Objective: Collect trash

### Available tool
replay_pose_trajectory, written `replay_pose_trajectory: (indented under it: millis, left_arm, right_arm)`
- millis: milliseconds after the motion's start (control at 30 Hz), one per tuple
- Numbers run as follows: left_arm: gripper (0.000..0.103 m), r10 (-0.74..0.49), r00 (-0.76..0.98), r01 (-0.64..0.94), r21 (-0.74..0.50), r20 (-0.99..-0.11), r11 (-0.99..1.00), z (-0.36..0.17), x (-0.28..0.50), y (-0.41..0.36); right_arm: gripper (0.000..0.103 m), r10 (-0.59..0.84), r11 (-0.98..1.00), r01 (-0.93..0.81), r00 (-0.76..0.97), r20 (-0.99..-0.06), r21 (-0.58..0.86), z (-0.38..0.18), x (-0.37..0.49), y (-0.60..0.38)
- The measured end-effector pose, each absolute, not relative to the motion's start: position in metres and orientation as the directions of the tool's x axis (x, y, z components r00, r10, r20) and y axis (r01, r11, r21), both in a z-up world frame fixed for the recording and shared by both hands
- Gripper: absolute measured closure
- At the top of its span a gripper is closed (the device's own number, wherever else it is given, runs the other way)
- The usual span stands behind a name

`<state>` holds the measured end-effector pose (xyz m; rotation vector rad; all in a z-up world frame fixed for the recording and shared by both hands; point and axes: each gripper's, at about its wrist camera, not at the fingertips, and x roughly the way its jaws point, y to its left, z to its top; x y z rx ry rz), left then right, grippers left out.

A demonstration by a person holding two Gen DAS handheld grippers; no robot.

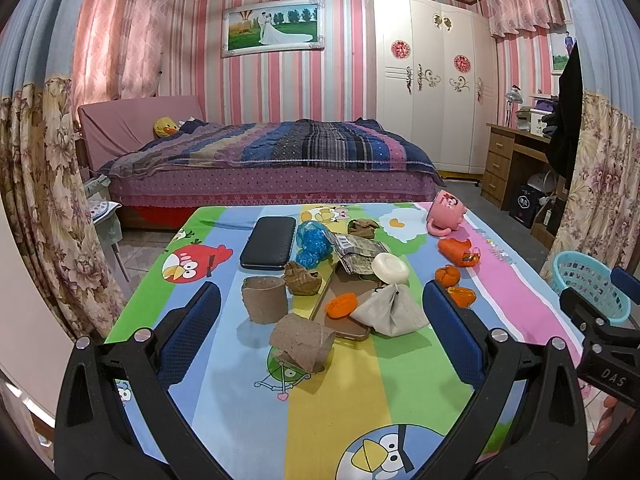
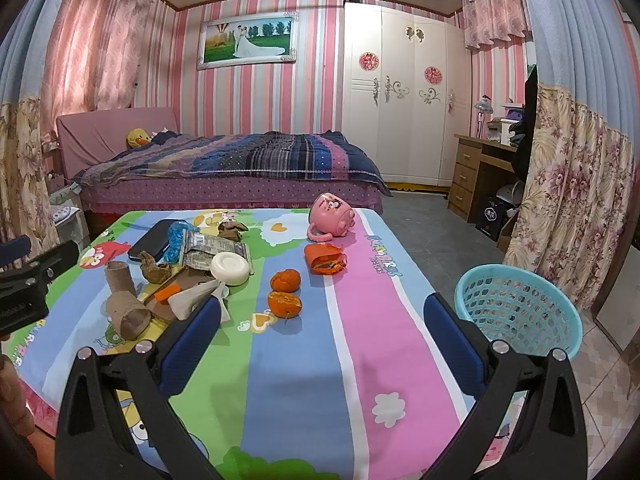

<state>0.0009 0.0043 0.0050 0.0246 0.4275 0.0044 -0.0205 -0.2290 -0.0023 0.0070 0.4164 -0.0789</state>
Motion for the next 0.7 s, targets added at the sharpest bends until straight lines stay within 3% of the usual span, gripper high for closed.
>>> replay_pose_trajectory:
  millis: [600, 700]
  left_arm:
    - [0.005, 0.025, 0.9, -0.019, 0.019, -0.434, 1.0, 0.008, 0.014, 0.017]
    - [0.005, 0.028, 0.893, -0.03, 0.003, -0.449, 1.0, 0.014, 0.024, 0.029]
  right_arm:
    - [0.004, -0.069, 0.998, 0.067, 0.927, -0.369, -0.019, 0.002, -0.015, -0.229]
    - [0.004, -0.057, 0.998, 0.055, 0.914, -0.403, -0.017, -0.001, -0.002, -0.235]
